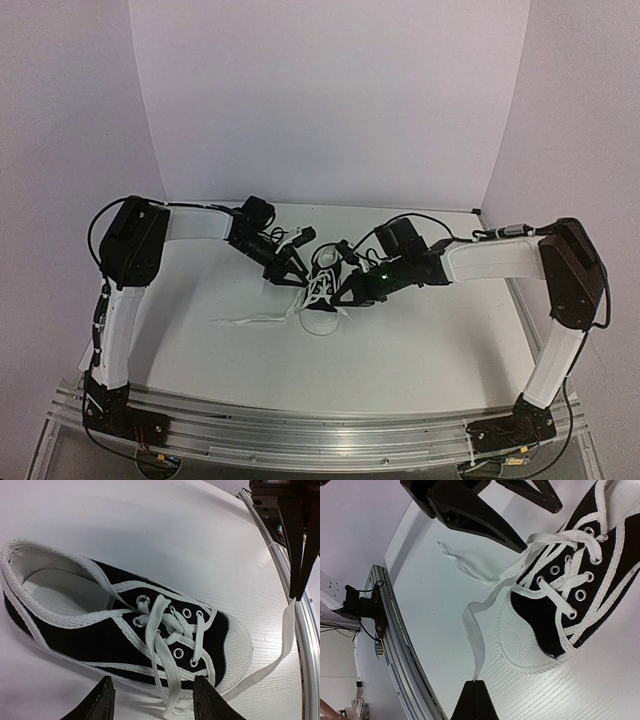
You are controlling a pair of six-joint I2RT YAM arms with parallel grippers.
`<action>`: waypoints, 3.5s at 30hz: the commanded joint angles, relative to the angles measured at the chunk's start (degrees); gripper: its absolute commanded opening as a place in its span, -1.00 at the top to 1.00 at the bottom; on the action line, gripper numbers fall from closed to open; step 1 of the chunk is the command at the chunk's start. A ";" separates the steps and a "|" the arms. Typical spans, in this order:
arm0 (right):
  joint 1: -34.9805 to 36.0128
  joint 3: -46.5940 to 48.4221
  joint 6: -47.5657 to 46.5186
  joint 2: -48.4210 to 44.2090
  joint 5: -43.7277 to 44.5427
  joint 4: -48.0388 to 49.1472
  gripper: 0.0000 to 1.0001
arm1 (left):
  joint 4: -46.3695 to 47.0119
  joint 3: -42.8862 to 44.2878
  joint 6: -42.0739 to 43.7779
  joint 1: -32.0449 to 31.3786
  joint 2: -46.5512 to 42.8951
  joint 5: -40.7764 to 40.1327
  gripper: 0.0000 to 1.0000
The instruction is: Tie the shoes
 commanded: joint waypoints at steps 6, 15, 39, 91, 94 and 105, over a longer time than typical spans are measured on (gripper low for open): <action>-0.19 -0.79 0.49 -2.10 -0.88 0.73 1.00 | -1.39 3.26 -0.23 -0.50 -0.62 2.22 -0.05; -0.17 -1.27 0.53 -2.10 -0.89 0.69 1.00 | -0.43 4.76 1.80 1.62 0.45 -2.62 -0.13; -0.23 -1.26 0.44 -2.28 -0.16 0.71 1.00 | 0.06 1.21 5.43 -2.02 2.36 -7.40 0.15; -0.09 25.28 18.06 21.28 21.43 -0.35 1.00 | -16.27 11.90 -7.71 -2.36 -4.26 1.57 1.00; -0.58 24.52 20.85 22.33 21.08 3.67 1.00 | -13.26 9.97 -8.40 -2.49 -3.63 2.06 1.00; -1.50 20.17 25.81 23.94 21.24 12.47 1.00 | -15.44 9.12 -5.87 -2.38 0.40 2.20 0.71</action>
